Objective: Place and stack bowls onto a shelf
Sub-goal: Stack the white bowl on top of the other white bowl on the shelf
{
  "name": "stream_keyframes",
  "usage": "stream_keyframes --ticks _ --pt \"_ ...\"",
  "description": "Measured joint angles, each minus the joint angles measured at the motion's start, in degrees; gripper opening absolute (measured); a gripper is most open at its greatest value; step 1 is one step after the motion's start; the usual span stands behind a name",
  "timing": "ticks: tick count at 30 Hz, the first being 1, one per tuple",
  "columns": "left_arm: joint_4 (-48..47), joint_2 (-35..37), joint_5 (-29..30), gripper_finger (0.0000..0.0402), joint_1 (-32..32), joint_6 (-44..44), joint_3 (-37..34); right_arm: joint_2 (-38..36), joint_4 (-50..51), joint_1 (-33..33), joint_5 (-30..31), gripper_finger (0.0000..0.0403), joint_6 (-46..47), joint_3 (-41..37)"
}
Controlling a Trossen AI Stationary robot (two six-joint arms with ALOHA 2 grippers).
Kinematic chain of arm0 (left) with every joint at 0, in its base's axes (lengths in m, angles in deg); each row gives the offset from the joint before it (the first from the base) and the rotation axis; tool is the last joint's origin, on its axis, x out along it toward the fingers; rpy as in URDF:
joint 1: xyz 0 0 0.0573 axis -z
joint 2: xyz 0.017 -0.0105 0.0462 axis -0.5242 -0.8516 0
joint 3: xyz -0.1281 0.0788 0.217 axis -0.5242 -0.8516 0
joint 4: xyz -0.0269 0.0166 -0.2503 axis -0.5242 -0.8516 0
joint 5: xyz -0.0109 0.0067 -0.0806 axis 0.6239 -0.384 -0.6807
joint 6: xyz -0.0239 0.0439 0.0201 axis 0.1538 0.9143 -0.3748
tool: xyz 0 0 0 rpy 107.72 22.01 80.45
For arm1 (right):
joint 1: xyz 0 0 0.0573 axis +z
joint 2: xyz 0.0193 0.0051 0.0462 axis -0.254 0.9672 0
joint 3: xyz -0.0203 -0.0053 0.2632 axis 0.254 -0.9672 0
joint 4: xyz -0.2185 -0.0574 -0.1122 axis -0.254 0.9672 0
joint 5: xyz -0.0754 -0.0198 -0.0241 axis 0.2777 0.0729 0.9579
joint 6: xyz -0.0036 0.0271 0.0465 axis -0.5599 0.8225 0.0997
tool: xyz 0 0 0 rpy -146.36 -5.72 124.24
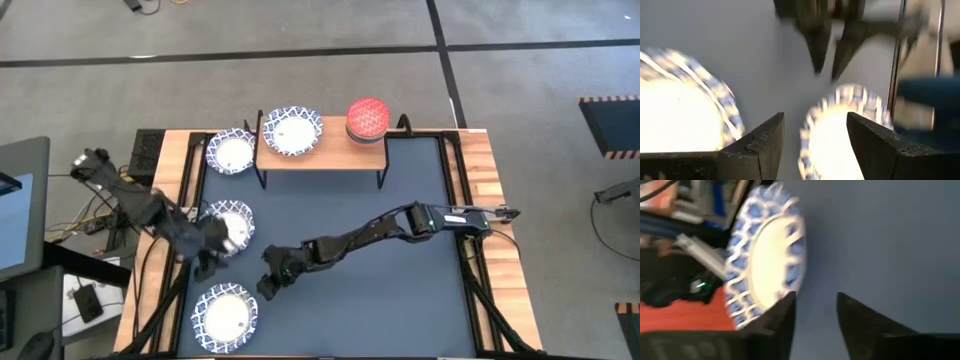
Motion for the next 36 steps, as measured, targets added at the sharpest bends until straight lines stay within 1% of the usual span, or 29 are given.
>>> stream_keyframes --ticks 2,4,6,8,11,15,18,22,25,29,33,36 --pt "2.8 -1.7 -2.4 0.0199 3.5 -2.1 -2.9 1.5 -3.2 0.5 -2.0 0.0205 1.5 0.0" --pt "5.5 -3.7 -3.3 0.0199 6.4 -5.1 -5.1 2.7 -6.7 0.9 -2.9 0.0228 3.4 0.1" --pt "7.4 -6.1 -2.7 0.0199 9.1 -7.7 -6.6 4.1 -10.5 1.3 -3.2 0.0239 5.3 0.2" --pt "9.8 -8.6 -1.6 0.0199 11.1 -9.7 -7.5 5.0 -15.5 1.2 -4.5 0.0240 6.9 0.2" --pt "13.2 -13.4 -0.8 0.0199 12.6 -10.6 -8.2 5.1 -15.9 1.1 -5.5 0.0229 7.2 0.2" --pt "15.8 -20.2 0.8 0.0199 13.0 -9.9 -8.3 5.1 -14.9 0.9 -5.5 0.0201 5.6 0.2" --pt "18.0 -25.1 2.9 0.0199 13.0 -9.2 -8.3 5.1 -14.7 0.9 -5.6 0.0171 5.7 0.2" --pt "21.5 -30.8 6.4 0.0199 12.3 -8.1 -8.3 5.1 -14.4 0.9 -6.0 0.0121 4.9 0.2" --pt "23.9 -33.5 7.7 0.0199 10.8 -6.9 -8.3 5.1 -14.3 0.9 -6.2 0.0095 5.6 0.2" --pt "26.6 -34.7 10.5 0.0199 8.1 -6.0 -8.3 4.6 -11.4 0.8 -5.9 0.0089 5.8 0.2" --pt "27.8 -33.5 10.9 0.0199 6.8 -4.8 -8.3 3.0 -4.3 0.2 -5.8 0.0103 6.3 0.2" --pt "27.7 -31.9 12.2 0.0199 6.6 -4.7 -8.3 1.3 1.4 0.1 -2.7 0.0117 3.9 0.1"
